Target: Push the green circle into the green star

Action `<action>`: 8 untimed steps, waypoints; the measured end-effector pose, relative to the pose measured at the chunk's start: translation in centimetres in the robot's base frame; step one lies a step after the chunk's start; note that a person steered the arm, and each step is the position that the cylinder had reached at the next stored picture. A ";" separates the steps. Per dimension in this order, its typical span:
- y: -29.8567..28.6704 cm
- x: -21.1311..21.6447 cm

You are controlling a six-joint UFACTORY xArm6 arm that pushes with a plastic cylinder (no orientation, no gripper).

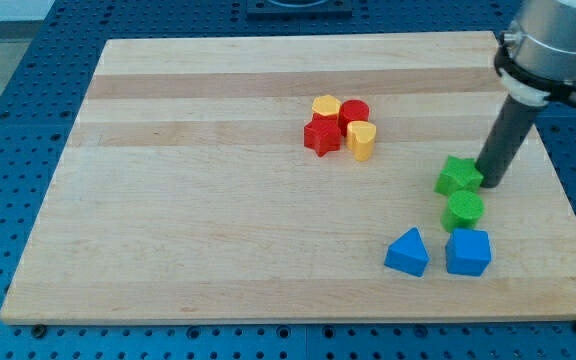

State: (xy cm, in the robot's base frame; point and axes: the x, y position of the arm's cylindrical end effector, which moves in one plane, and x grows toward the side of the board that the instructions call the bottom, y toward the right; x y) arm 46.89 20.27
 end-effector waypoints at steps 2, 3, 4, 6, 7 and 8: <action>-2.2 1.0; 0.6 1.0; 4.2 1.1; 5.8 6.0; 5.5 8.2; 3.5 8.3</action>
State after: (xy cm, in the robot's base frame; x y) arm 55.15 23.73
